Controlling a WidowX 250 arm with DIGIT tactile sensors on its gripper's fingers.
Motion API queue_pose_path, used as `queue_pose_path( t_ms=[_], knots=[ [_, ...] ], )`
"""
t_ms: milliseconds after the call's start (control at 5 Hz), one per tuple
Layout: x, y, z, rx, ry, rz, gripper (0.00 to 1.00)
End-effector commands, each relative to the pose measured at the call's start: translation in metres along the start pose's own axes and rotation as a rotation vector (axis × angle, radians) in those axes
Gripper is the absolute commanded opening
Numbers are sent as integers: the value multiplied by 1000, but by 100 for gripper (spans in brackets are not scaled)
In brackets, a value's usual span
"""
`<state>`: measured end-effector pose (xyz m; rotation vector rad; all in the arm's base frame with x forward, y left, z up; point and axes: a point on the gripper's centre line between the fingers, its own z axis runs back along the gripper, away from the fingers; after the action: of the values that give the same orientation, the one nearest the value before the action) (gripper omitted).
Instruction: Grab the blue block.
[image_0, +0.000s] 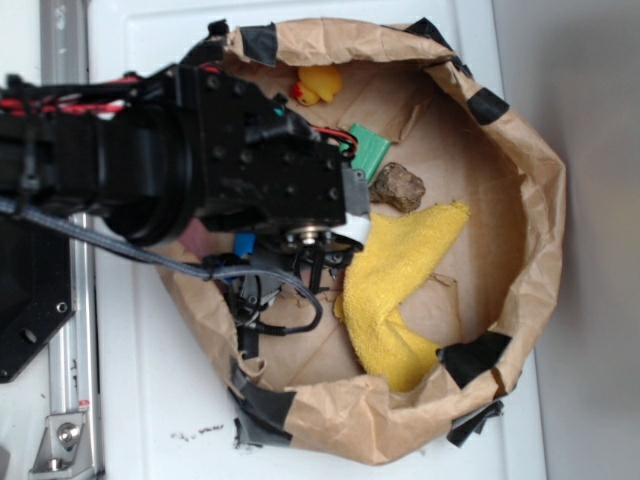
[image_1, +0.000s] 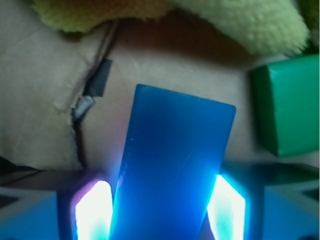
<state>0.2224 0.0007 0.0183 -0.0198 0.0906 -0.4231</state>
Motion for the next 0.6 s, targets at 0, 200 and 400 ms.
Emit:
queue_pose_path(
  t_ms=[0, 200, 400],
  knots=[
    [2, -3, 27, 69, -65, 42, 0],
    [1, -2, 77, 50, -189, 63, 0],
    [-2, -2, 128, 54, -232, 155, 0]
  ],
)
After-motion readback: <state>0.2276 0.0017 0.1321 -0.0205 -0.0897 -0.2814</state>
